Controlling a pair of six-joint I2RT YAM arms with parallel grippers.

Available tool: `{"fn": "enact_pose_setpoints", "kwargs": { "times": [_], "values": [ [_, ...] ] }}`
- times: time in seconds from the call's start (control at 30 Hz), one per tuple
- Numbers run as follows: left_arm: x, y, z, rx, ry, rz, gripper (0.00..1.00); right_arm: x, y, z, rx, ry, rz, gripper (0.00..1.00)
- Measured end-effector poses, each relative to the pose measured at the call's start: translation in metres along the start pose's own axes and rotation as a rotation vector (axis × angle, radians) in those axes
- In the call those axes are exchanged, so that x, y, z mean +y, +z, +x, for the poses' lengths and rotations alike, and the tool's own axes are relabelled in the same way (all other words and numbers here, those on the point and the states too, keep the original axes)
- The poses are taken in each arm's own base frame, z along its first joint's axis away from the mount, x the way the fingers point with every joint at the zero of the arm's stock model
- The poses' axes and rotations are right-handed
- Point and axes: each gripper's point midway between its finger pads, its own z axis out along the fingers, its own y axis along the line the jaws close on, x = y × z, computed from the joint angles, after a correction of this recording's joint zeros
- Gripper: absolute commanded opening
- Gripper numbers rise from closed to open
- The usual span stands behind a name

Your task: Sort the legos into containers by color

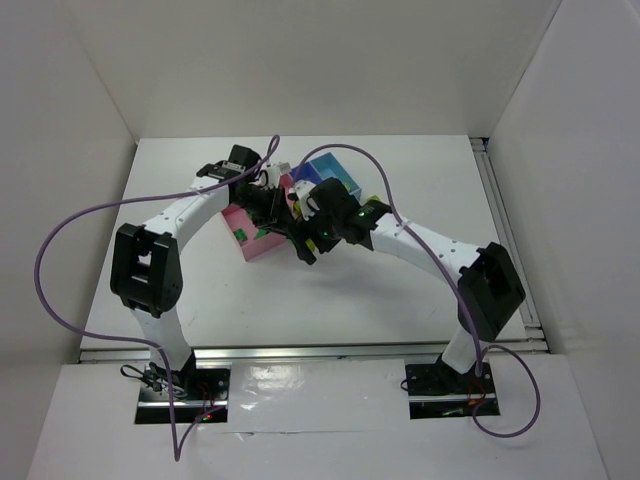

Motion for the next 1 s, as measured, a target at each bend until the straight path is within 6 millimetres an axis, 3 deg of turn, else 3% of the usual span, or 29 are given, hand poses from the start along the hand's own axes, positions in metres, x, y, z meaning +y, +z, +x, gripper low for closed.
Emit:
{"fn": "enact_pose_setpoints", "kwargs": {
  "times": [0.2,0.3,0.63,0.83,1.0],
  "values": [
    [-0.002,-0.002,0.0,0.003,-0.004,0.023,0.0,-0.008,0.011,-0.009,-0.039,-0.026,0.071,0.88],
    [-0.004,-0.003,0.001,0.006,-0.002,0.036,0.0,-0.011,0.019,-0.015,-0.064,-0.035,0.094,0.78],
    [0.001,-0.005,-0.001,-0.002,0.012,0.041,0.0,0.003,0.034,-0.017,-0.074,-0.063,0.078,0.28],
    [0.005,-0.009,-0.005,-0.015,-0.004,0.039,0.0,0.001,0.036,-0.017,-0.104,-0.044,0.093,0.24],
    [0.011,-0.013,-0.009,-0.03,-0.037,0.035,0.0,-0.013,0.033,0.01,-0.062,0.001,0.15,0.23]
  ]
}}
